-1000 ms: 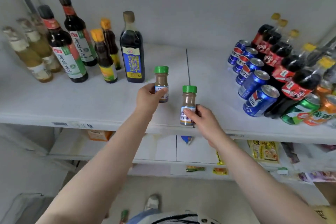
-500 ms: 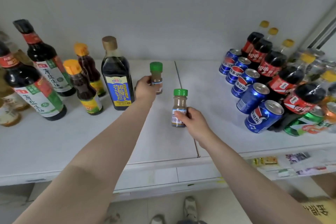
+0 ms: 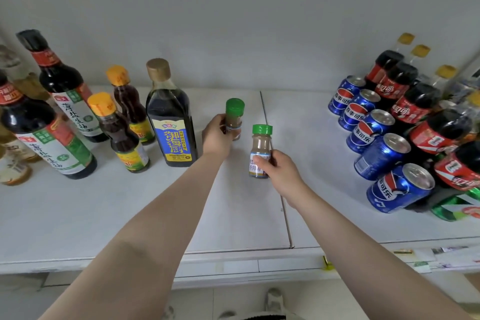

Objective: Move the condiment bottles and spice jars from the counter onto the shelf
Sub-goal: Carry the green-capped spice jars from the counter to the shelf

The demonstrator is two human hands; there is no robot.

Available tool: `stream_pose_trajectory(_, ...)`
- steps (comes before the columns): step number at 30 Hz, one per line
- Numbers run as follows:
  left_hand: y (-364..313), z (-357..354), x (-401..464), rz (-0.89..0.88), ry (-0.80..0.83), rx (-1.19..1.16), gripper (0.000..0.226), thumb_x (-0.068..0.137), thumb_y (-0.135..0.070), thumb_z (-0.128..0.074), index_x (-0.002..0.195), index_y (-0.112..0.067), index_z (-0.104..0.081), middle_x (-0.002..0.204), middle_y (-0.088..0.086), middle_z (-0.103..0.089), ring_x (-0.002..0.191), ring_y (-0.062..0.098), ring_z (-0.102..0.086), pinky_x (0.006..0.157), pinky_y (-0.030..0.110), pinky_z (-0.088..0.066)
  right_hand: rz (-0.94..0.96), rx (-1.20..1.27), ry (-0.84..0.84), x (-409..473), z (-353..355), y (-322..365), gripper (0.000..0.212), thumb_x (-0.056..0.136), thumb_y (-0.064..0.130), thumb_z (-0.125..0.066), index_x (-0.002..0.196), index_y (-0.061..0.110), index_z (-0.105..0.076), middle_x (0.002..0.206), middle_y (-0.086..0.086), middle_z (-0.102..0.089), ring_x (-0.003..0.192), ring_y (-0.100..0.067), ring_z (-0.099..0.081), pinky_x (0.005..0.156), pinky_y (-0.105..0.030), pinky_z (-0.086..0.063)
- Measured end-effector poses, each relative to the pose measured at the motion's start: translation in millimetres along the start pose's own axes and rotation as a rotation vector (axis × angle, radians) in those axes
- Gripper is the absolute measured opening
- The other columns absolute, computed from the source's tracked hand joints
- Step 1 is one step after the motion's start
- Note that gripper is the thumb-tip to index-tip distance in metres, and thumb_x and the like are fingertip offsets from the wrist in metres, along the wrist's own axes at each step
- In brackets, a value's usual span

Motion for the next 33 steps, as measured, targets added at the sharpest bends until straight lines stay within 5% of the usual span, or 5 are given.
stream_pose_trajectory(5,3.7,-1.3,2.9,-0.029,0.035,0.069,0.039,0.081,-0.007,-0.070,0.118,-0.013,-0.059,0.107,0.001,-0.068,0.094,0.015,-0.063,0.083,0.018,-0.046,-0.014,-0.012,-0.003,7.3,0.7,-7.0,0.029,0.089,0.031,-0.064,0.105,0.007,-0.063,0.104,-0.011,-0.069,0.099,-0.025,-0.066,0.093,-0.045,-0.052)
stream_pose_trajectory(12,3.3,1.7,-5.8,0.044,0.038,0.189,0.062,0.083,-0.020,-0.071,0.138,-0.007,-0.045,0.135,0.009,-0.055,0.125,0.025,-0.051,0.097,0.027,-0.039,0.015,0.002,-0.024,11.6,-2.7,-8.8,0.021,0.086,0.028,-0.068,0.101,0.014,-0.062,0.101,-0.007,-0.069,0.097,-0.022,-0.066,0.090,-0.042,-0.053)
stream_pose_trajectory(21,-32.6,18.3,-41.0,0.099,0.024,-0.105,0.011,0.096,-0.026,-0.053,0.095,-0.017,-0.061,0.078,-0.011,-0.059,0.071,0.000,-0.053,0.056,0.002,-0.038,0.119,0.028,-0.016,25.7,-34.5,15.2,0.029,0.069,0.019,-0.078,0.092,0.027,-0.061,0.091,0.001,-0.072,0.086,-0.022,-0.069,0.082,-0.043,-0.056)
stream_pose_trajectory(25,-33.2,21.3,-36.5,0.112,0.047,-0.032,0.027,0.092,-0.030,-0.060,0.101,-0.006,-0.068,0.091,0.008,-0.068,0.076,0.015,-0.054,0.068,0.026,-0.043,0.134,0.003,0.002,27.9,-43.5,16.8,0.027,0.074,0.012,-0.076,0.092,0.022,-0.059,0.088,0.000,-0.070,0.085,-0.025,-0.069,0.078,-0.038,-0.054)
stream_pose_trajectory(33,-32.3,22.0,-33.8,0.137,0.010,0.021,0.030,0.087,-0.034,-0.065,0.096,-0.006,-0.068,0.084,0.006,-0.065,0.077,0.022,-0.057,0.078,0.037,-0.050,0.159,-0.053,0.025,38.9,-46.8,17.4,0.028,0.070,0.023,-0.076,0.092,0.025,-0.059,0.092,-0.004,-0.072,0.090,-0.029,-0.068,0.085,-0.051,-0.054)
Point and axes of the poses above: each hand's wrist, its own x-axis towards the middle knuckle, its own z-axis out of the back of the hand, y = z × x, the point moved 6 cm from there along x, towards the middle knuckle
